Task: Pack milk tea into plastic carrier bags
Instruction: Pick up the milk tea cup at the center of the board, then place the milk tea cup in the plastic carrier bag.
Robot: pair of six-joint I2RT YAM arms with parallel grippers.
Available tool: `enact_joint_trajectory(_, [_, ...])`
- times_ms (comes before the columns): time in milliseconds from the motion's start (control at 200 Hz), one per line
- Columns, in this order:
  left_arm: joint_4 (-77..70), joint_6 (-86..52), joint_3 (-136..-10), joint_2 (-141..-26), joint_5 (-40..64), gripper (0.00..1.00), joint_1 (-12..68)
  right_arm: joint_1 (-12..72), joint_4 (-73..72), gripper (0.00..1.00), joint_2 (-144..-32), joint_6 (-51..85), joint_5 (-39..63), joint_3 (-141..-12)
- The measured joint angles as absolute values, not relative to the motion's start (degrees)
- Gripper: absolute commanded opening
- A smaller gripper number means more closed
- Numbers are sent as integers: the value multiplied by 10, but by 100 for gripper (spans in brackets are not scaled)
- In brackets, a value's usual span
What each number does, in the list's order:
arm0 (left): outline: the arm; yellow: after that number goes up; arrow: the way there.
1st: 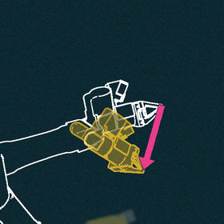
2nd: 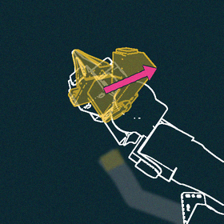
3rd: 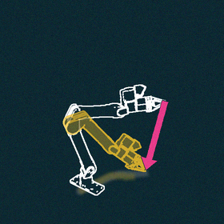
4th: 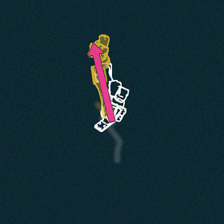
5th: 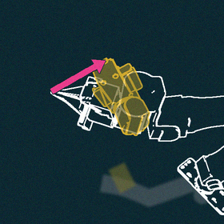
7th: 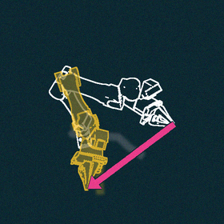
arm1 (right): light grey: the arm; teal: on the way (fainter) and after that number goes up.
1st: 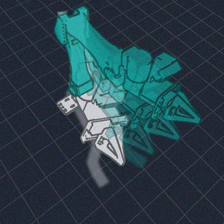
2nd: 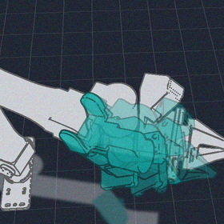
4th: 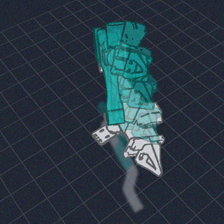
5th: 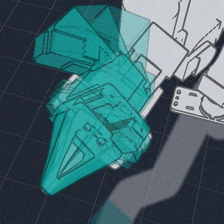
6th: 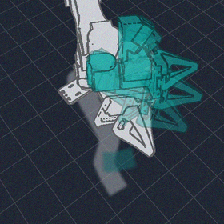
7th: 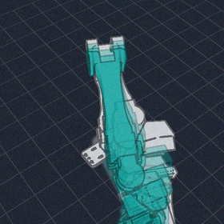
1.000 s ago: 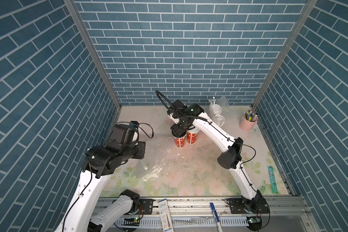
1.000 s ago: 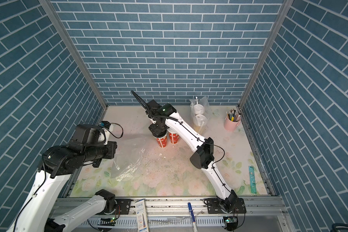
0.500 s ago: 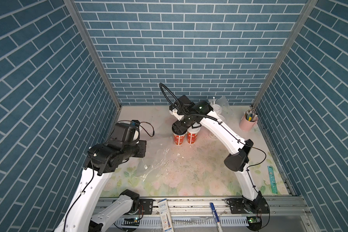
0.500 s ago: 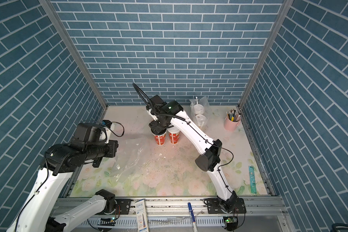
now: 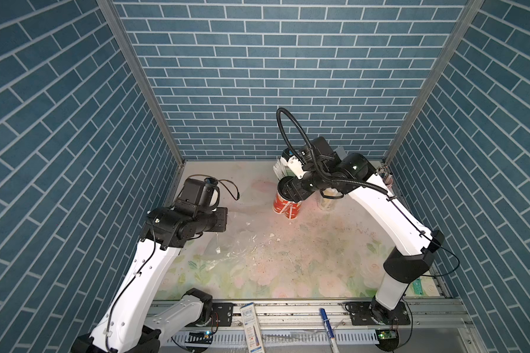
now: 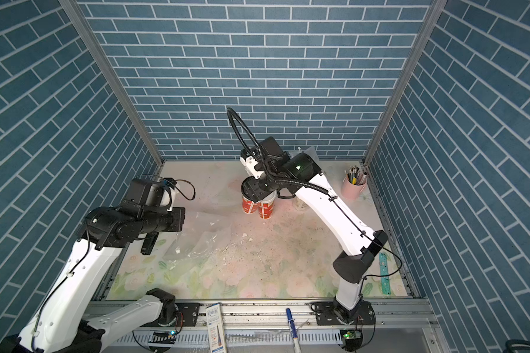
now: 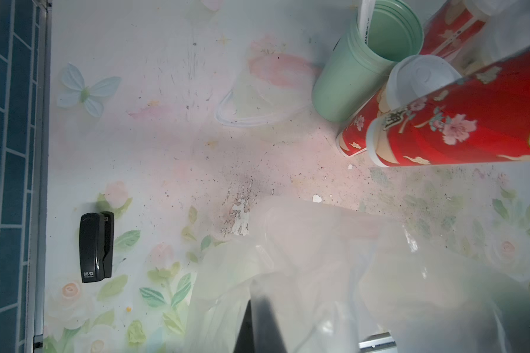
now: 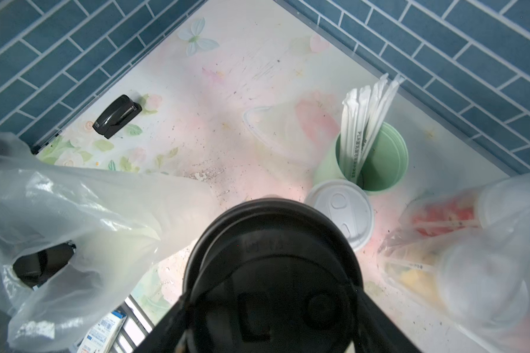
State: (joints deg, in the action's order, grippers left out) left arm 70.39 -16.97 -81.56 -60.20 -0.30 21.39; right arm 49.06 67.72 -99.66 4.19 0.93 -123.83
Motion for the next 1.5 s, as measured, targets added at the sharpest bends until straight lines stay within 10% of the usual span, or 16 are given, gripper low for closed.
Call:
enact_joint_trajectory(825, [597,-296,-769,-613,-125,0,276,451,585,64,-792,73,24,-1009])
enact_joint_trajectory(1501, [441,-400,-717,-714,-15,0,419,442,578,64,-738,82,39,-998])
